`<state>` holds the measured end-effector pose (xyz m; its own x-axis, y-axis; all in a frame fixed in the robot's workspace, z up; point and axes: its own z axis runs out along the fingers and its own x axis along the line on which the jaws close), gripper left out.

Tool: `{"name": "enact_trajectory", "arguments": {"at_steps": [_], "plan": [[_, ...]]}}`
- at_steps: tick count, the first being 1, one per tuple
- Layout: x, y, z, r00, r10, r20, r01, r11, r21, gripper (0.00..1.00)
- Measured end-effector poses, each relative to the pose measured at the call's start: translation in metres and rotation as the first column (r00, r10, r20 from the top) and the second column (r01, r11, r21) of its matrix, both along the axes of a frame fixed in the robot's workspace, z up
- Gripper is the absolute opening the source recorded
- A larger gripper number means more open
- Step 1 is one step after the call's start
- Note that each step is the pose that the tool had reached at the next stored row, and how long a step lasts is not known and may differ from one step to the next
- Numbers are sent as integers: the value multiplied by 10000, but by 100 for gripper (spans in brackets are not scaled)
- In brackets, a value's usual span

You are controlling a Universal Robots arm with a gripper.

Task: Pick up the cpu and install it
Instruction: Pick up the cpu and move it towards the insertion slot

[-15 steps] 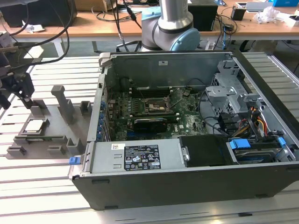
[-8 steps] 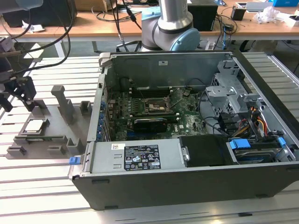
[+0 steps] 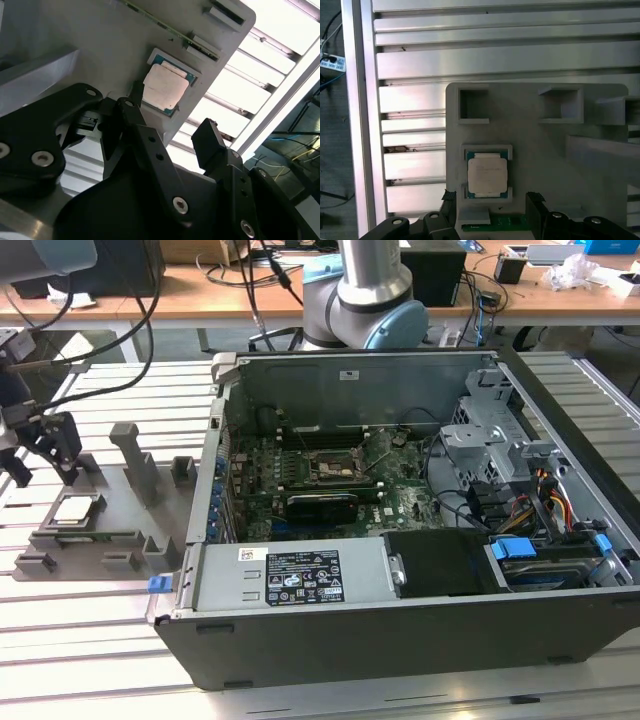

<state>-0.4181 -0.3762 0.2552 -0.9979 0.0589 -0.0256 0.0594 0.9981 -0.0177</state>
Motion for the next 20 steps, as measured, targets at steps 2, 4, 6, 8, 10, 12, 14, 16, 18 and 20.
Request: {"name": "enact_trajectory", "arguments": {"at_steps": [2, 4, 6, 8, 10, 12, 14, 16, 18, 20], "plan": [[0, 0, -24, 10000, 0, 0, 0, 10000, 0, 66], [0, 0, -50, 10000, 0, 0, 0, 10000, 0, 66], [0, 0, -94, 10000, 0, 0, 0, 10000, 0, 66], [0, 0, -125, 10000, 0, 1, 0, 10000, 0, 66], [0, 0, -167, 10000, -1, 0, 1, 10000, 0, 66], [0, 0, -203, 10000, 0, -1, 0, 10000, -1, 66], [0, 0, -241, 10000, 0, 0, 0, 10000, 0, 66], [0, 0, -273, 10000, 0, 0, 0, 10000, 0, 66], [0, 0, -317, 10000, 0, 2, 0, 10000, 0, 66], [0, 0, -338, 10000, 0, 1, 0, 10000, 1, 66]]}}
